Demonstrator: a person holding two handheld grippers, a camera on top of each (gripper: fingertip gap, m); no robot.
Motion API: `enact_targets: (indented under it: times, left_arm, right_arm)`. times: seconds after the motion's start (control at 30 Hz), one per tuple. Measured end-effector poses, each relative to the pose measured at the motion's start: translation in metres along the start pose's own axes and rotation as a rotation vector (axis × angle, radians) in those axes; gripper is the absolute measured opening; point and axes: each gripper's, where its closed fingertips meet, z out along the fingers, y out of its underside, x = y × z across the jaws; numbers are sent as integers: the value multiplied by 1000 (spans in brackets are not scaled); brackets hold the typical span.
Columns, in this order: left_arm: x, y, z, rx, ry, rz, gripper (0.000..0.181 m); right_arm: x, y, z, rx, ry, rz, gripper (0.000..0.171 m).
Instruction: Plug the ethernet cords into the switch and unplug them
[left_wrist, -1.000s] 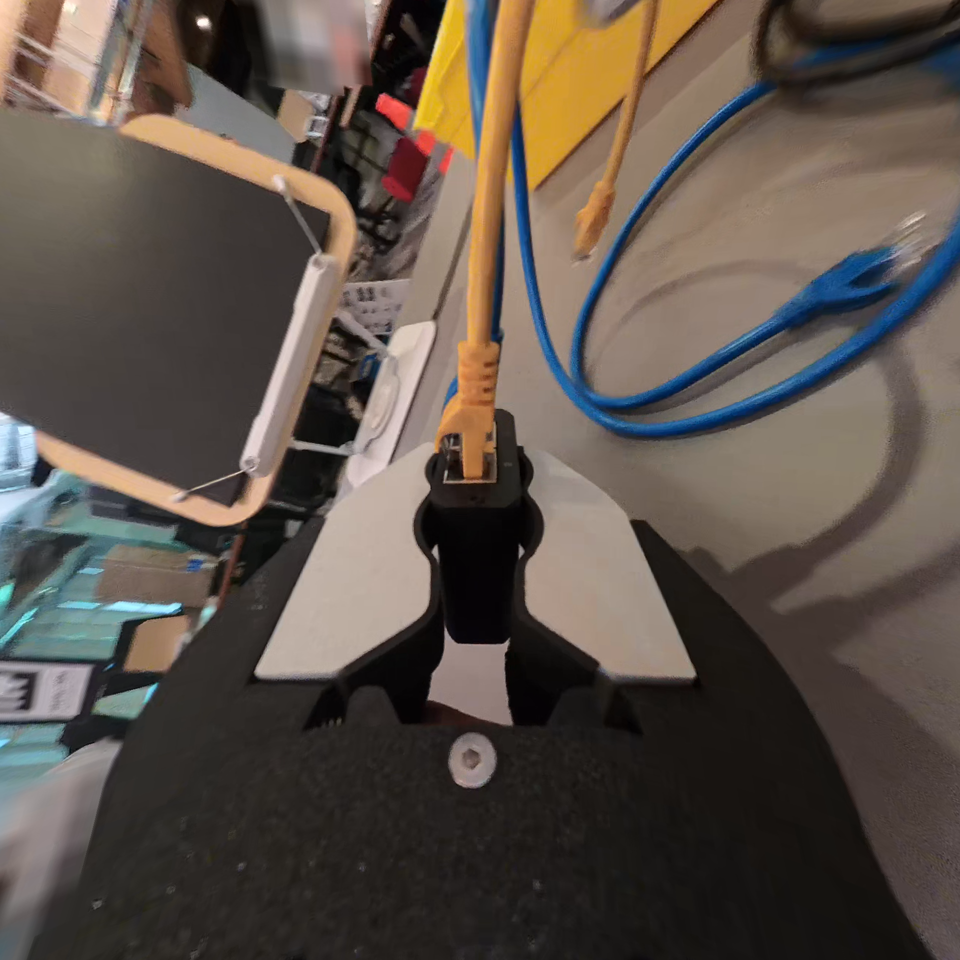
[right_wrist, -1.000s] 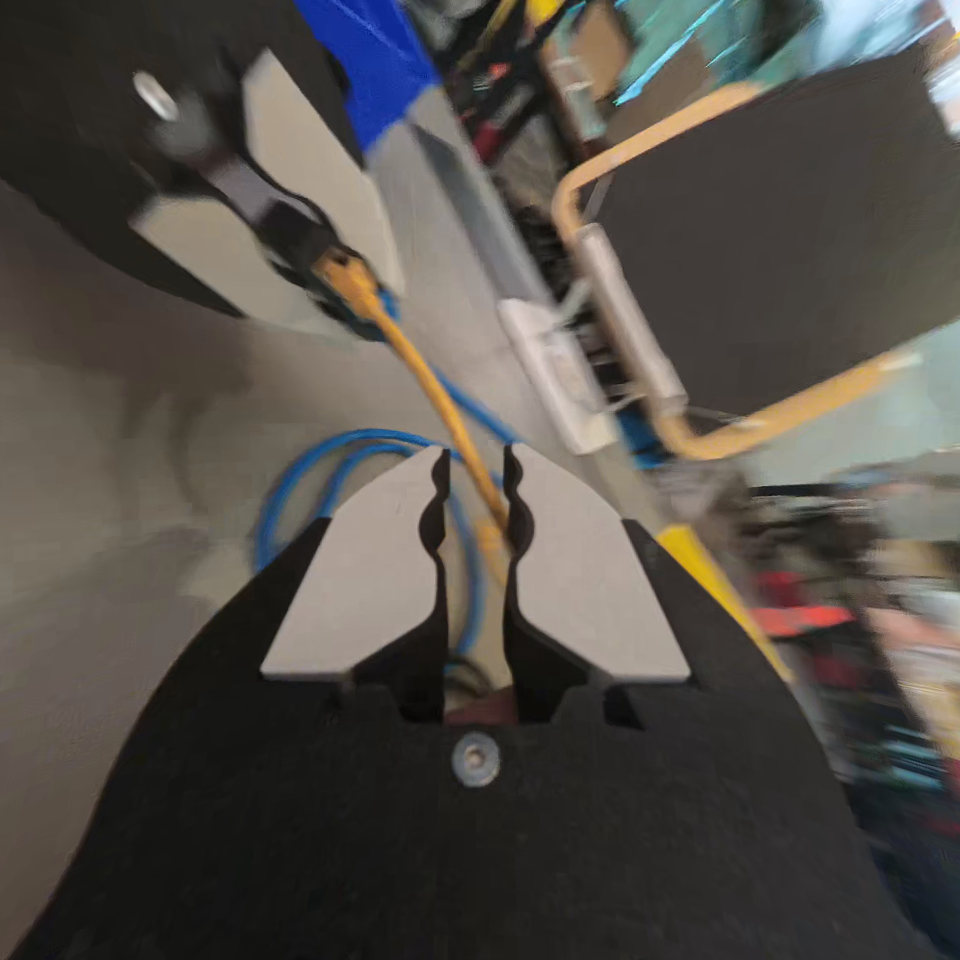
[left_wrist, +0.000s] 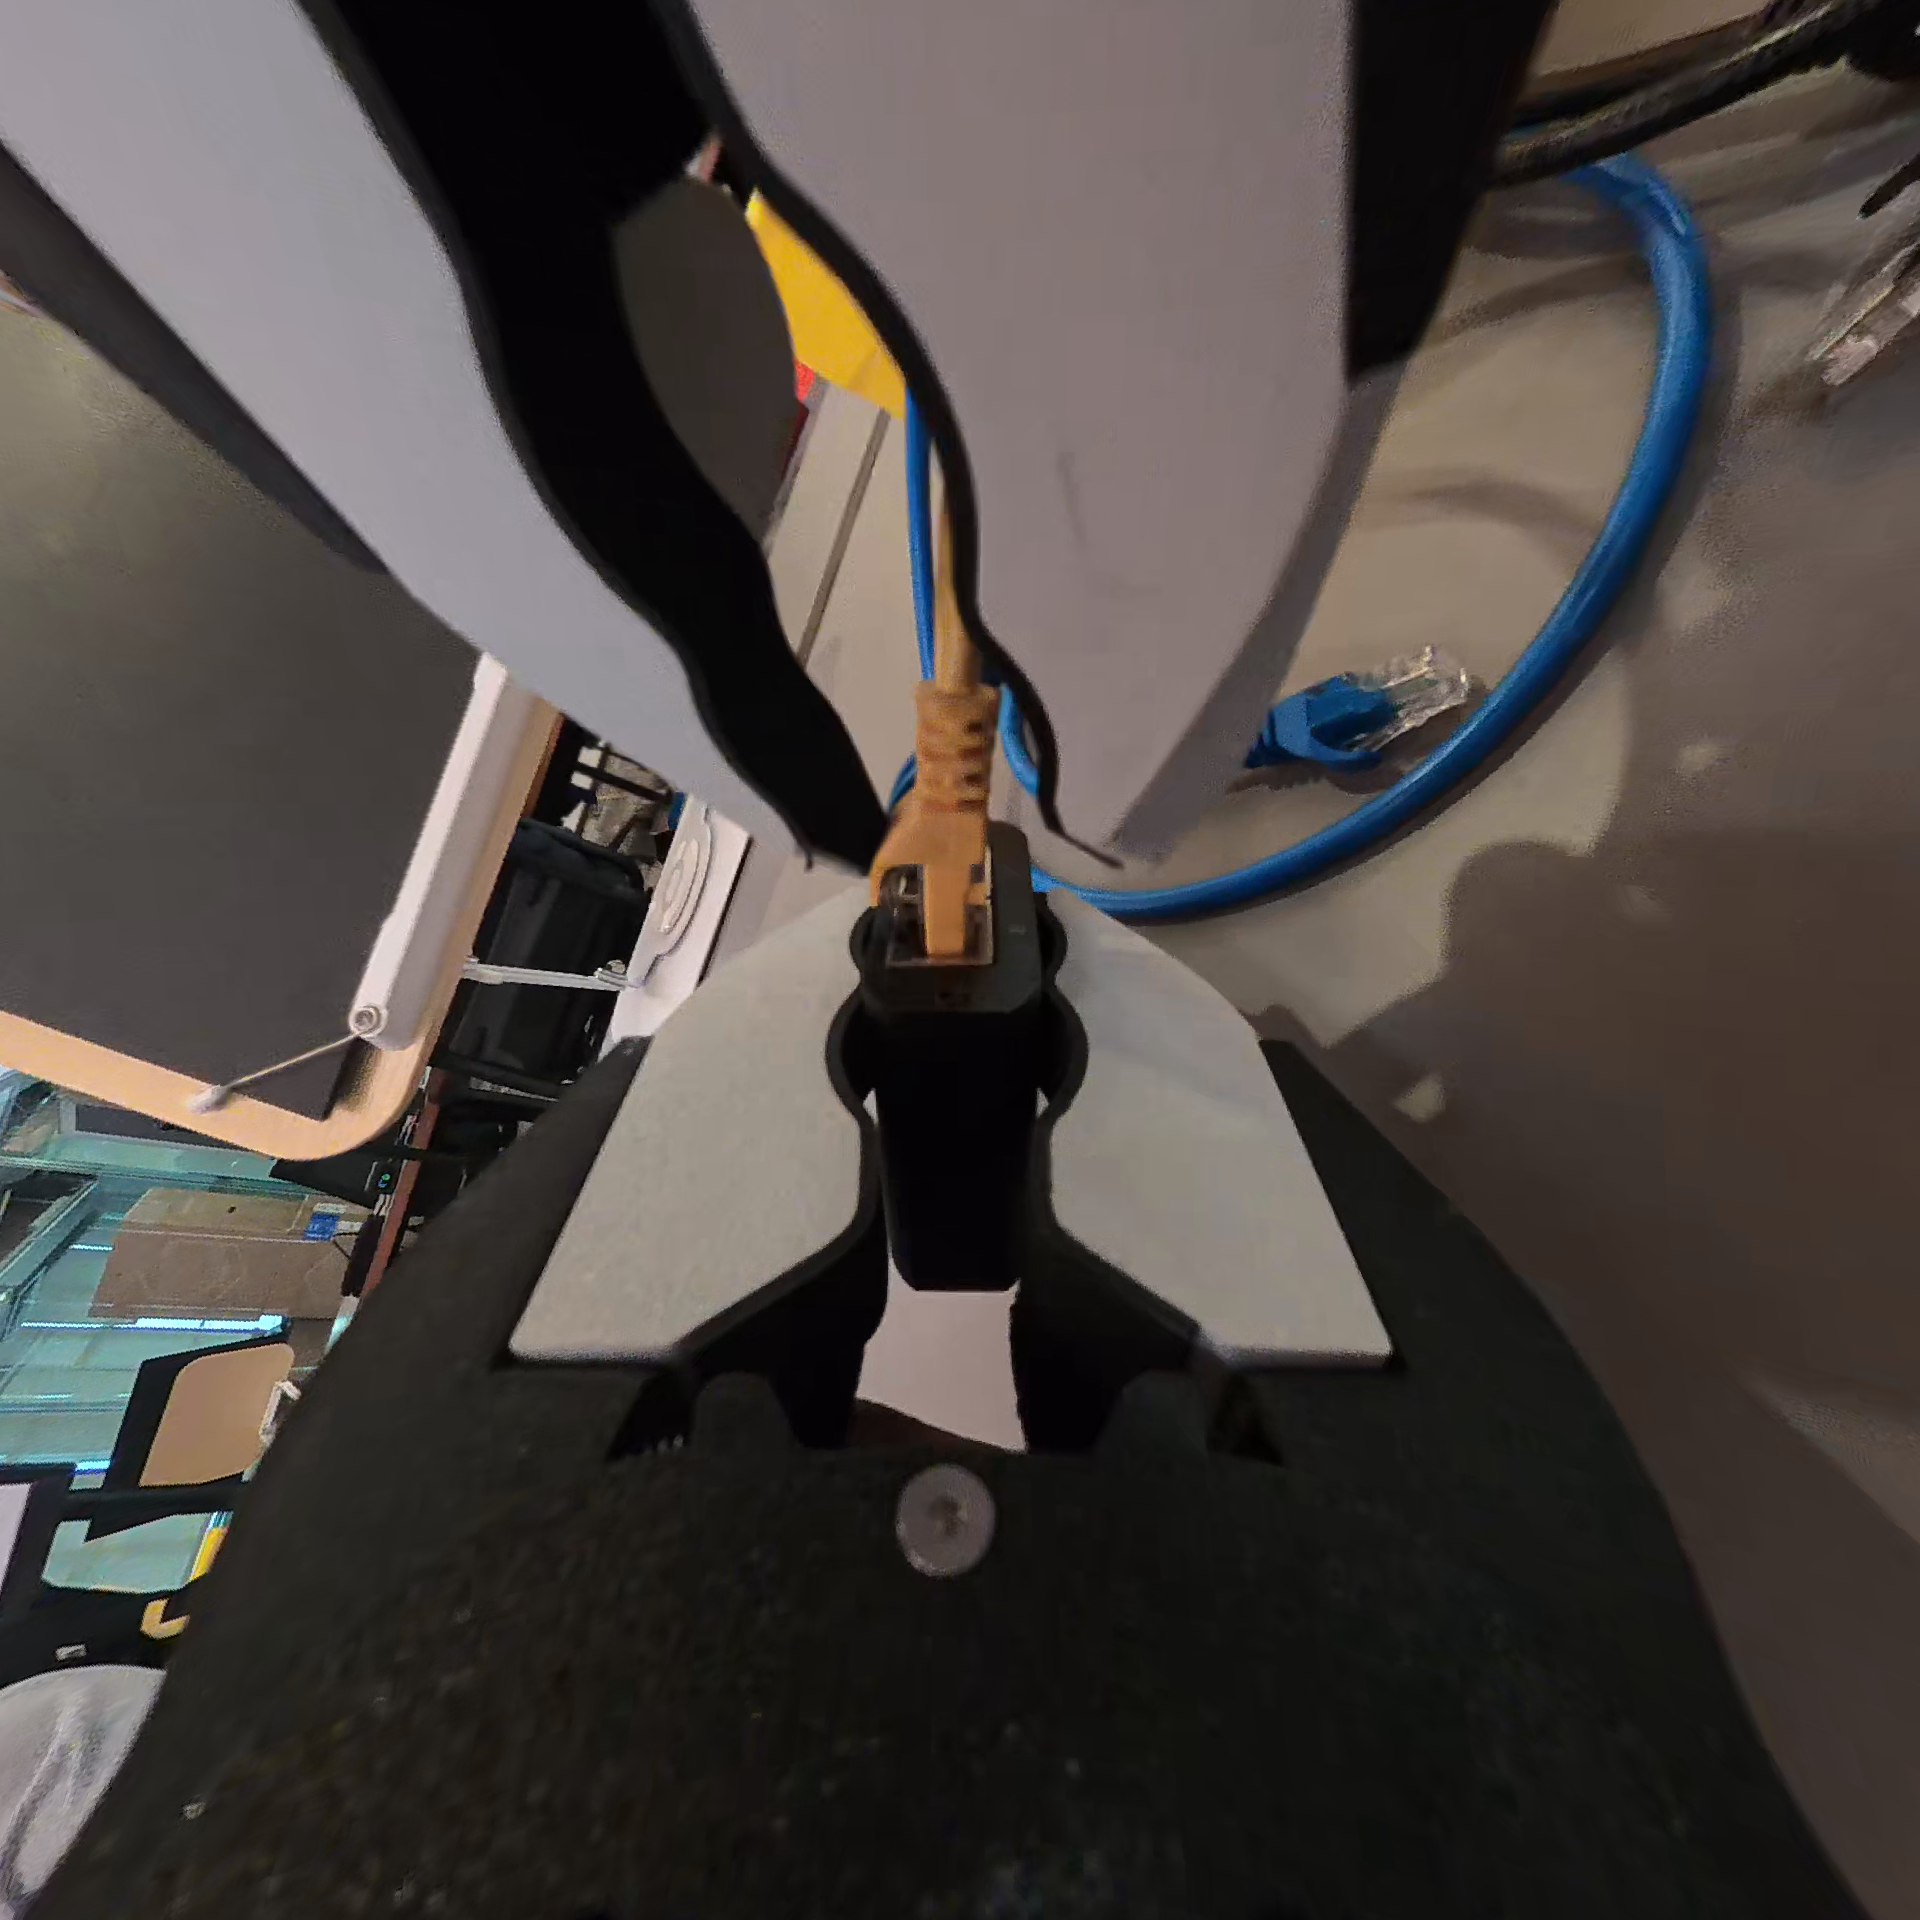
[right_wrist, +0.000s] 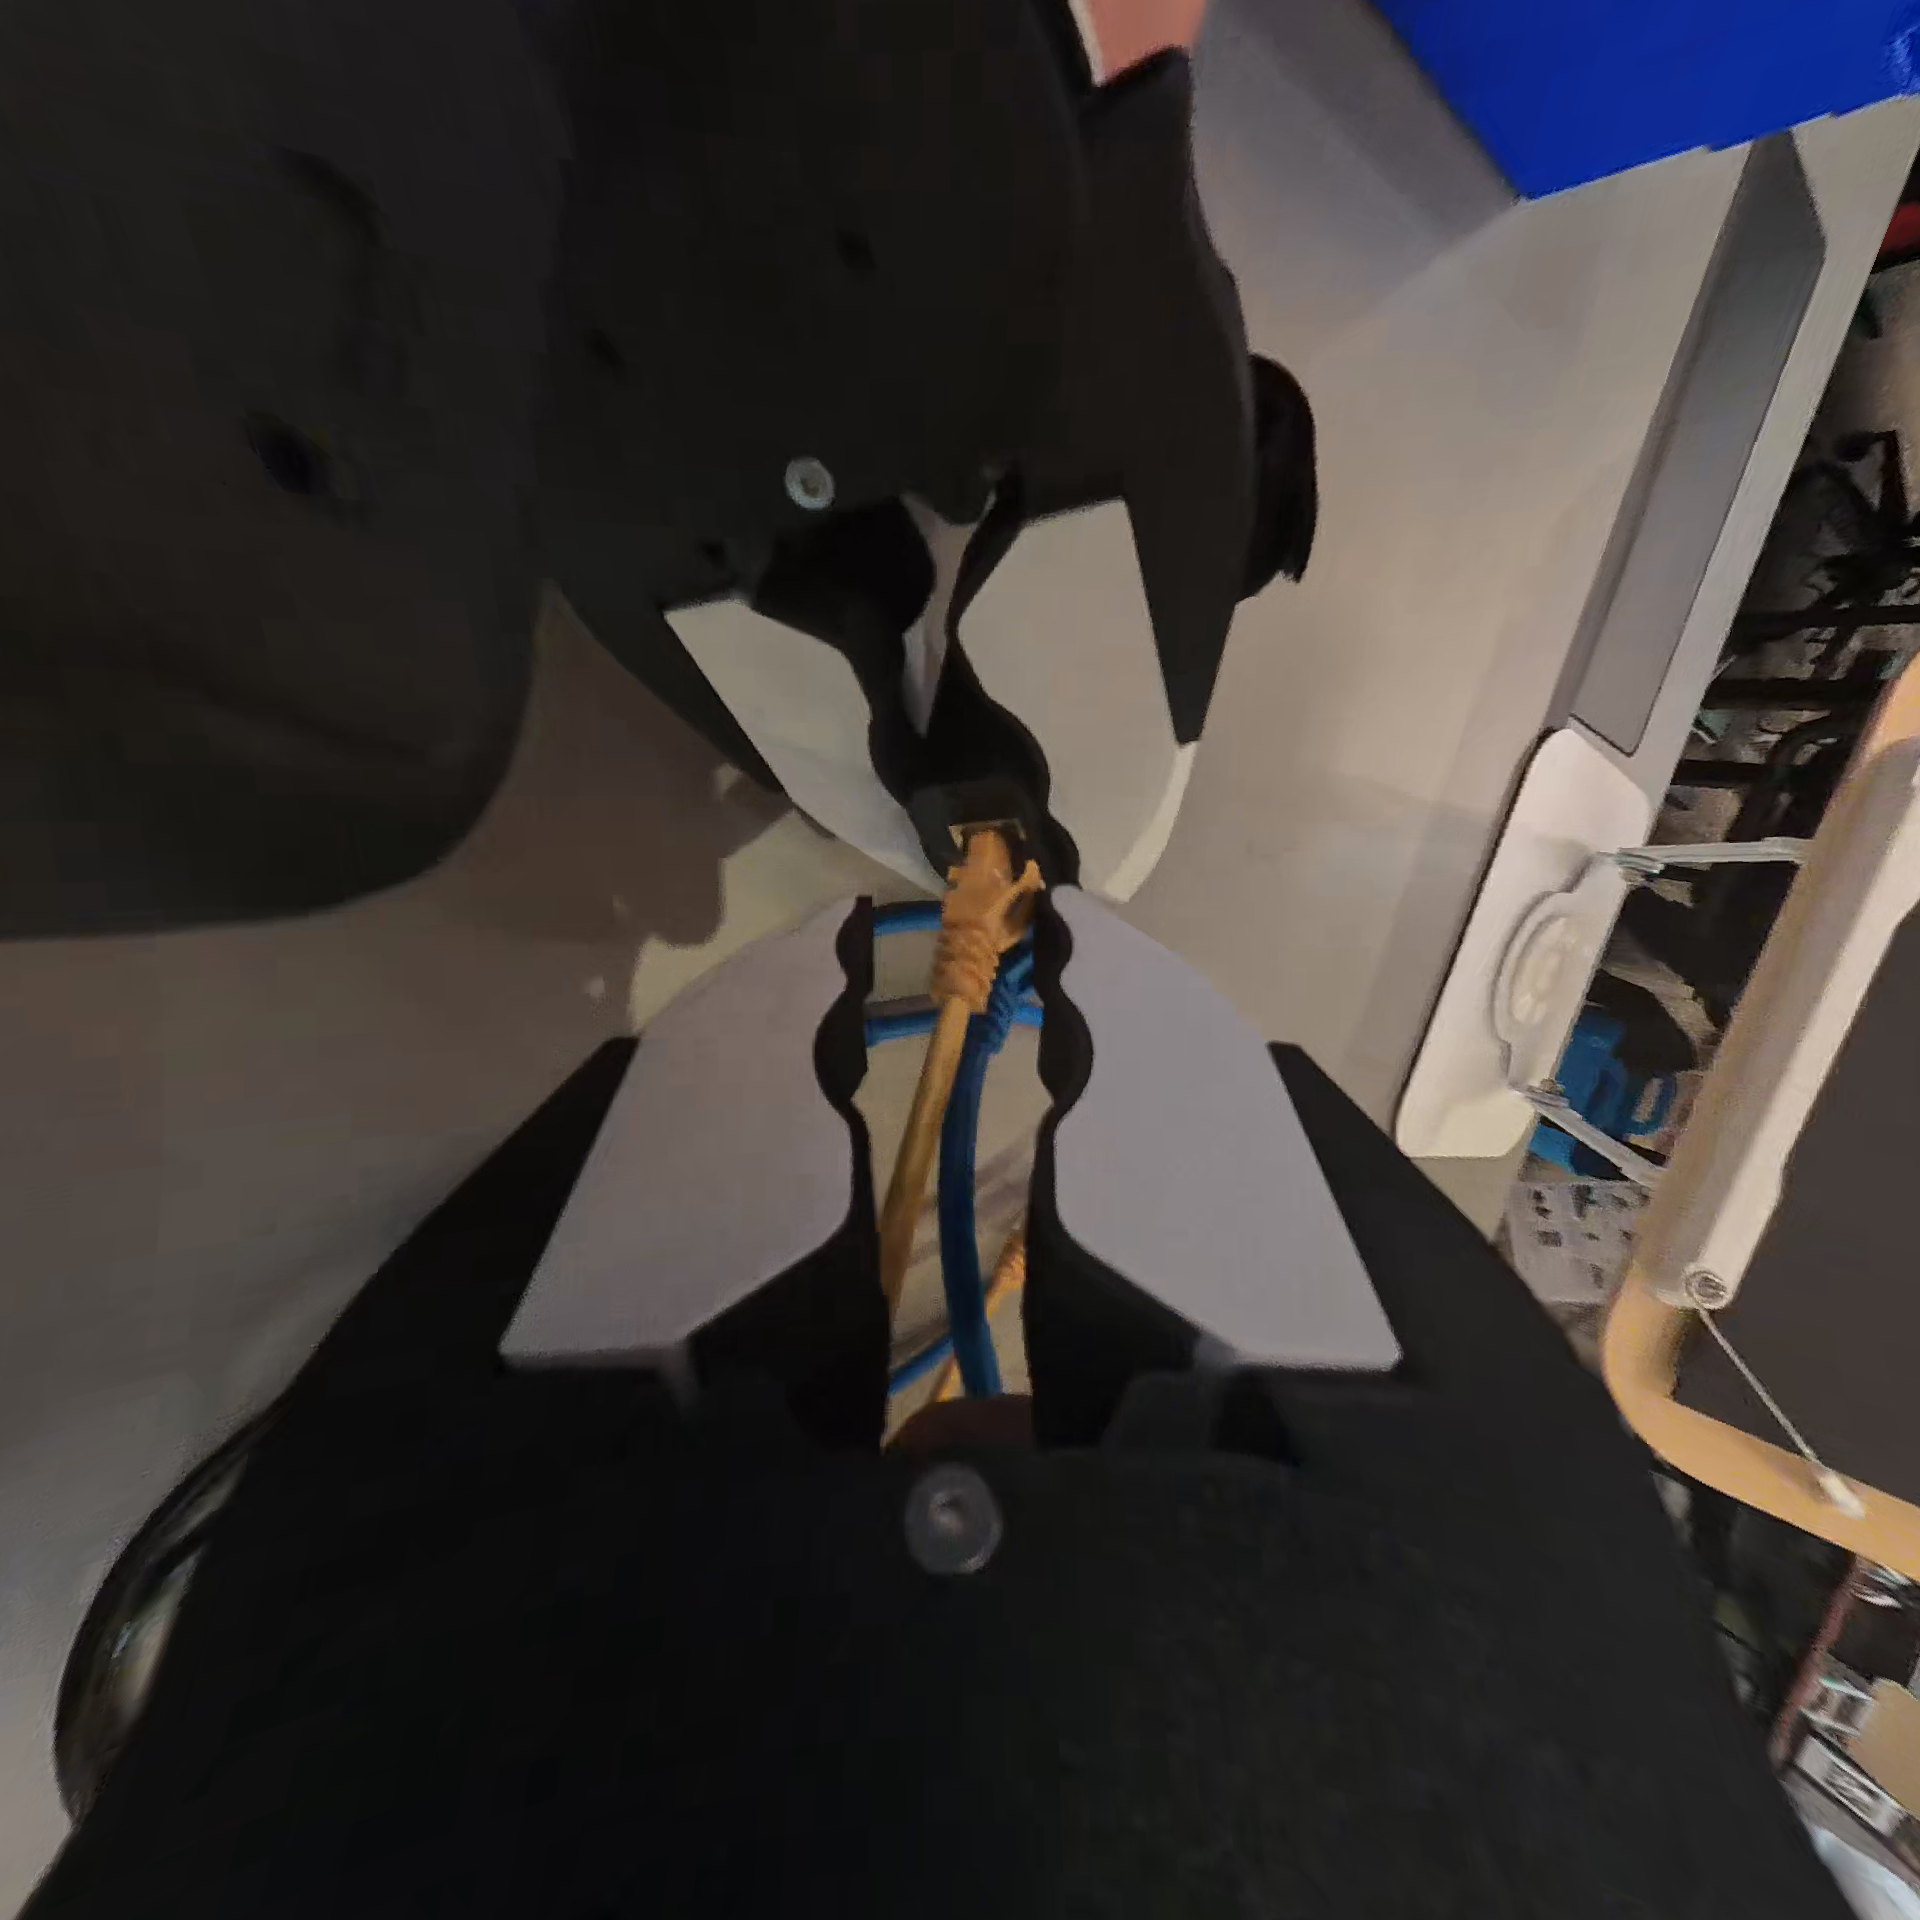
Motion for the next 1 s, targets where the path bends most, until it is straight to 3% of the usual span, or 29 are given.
enact_targets:
  times: [0.03,0.1,0.27,0.67,1.0]
  left_arm:
    - [0,0,0,-1,2,-2,25]
    - [0,-3,-1,10,7,-8,25]
    - [4,-4,-1,13,22,-3,25]
    - [3,-3,-2,15,7,39,25]
    - [-2,0,-2,-19,-45,73,25]
  right_arm:
    - [1,0,0,12,3,5,28]
    - [5,-1,-2,33,39,-26,18]
    - [5,1,0,34,134,-140,17]
    - [4,0,-3,76,125,-142,22]
    - [5,-1,2,80,72,-65,13]
